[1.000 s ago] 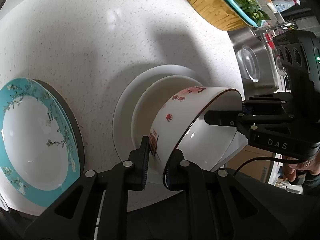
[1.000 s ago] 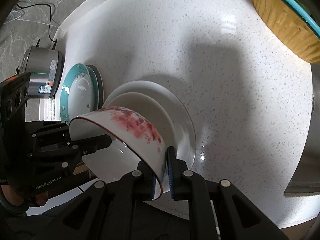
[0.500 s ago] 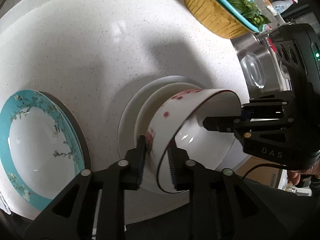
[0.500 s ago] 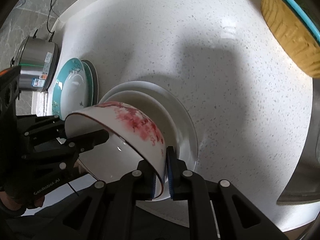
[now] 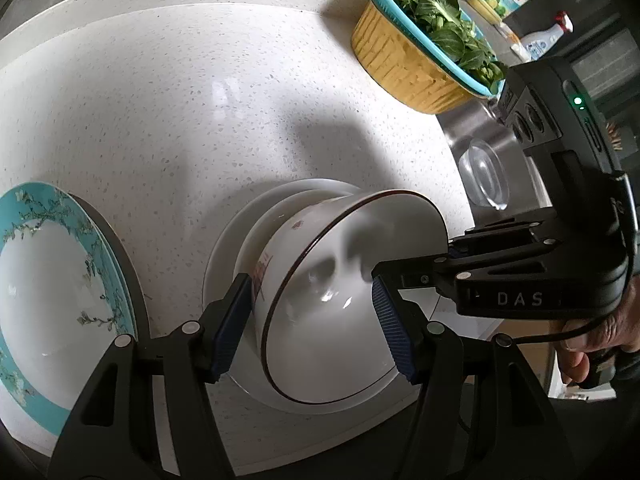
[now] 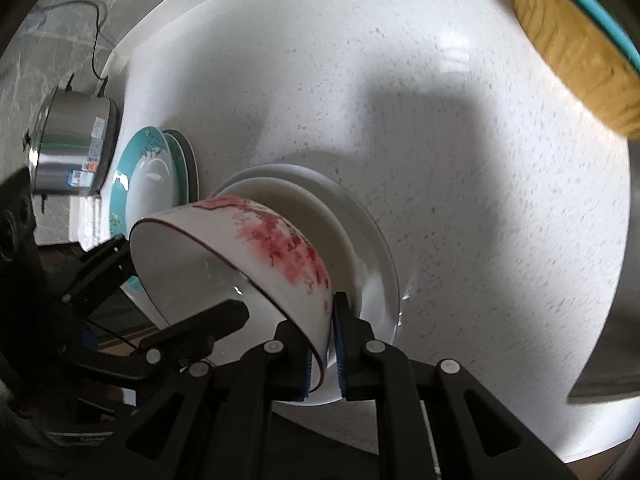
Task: Organize plates and bowls
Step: 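Lower the red-flowered bowl into the nested white bowls with both grippers, then open both grippers and release the red-flowered bowl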
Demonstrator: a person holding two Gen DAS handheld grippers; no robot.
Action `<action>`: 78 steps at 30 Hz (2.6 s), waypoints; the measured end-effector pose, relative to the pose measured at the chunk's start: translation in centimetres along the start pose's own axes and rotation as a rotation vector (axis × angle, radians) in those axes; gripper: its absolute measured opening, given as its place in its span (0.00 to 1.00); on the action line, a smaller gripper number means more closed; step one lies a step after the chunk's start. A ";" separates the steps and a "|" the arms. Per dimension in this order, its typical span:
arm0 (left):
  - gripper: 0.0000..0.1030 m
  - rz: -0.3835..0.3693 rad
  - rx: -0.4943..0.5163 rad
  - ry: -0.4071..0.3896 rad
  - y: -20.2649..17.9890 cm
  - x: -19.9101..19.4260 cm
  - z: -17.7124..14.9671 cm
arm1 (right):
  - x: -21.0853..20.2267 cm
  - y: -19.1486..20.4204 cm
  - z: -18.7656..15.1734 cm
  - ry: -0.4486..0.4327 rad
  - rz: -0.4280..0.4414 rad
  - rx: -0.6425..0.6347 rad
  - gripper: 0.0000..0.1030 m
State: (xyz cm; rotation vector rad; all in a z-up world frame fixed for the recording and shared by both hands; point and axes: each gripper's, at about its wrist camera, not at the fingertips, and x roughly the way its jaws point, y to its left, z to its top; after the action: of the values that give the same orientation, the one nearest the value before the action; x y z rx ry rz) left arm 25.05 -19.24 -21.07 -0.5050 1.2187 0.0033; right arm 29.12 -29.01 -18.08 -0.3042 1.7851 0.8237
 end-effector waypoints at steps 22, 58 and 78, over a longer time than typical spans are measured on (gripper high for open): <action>0.58 -0.096 -0.135 -0.107 2.1 -1.2 -1.4 | -0.5 2.1 -0.2 -0.073 -0.090 -0.088 0.23; 0.70 -0.041 -0.193 -0.205 4.2 -3.4 -2.2 | 0.7 2.8 2.3 0.083 -0.136 -0.059 0.13; 0.70 -0.050 -0.248 -0.199 5.6 -3.3 -3.4 | 0.3 4.3 1.7 0.052 -0.127 -0.066 0.54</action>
State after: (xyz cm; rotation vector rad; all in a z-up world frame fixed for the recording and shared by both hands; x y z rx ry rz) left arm 19.34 -14.60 -21.01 -0.7335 1.0153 0.1606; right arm 27.85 -24.71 -17.00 -0.4808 1.7695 0.7917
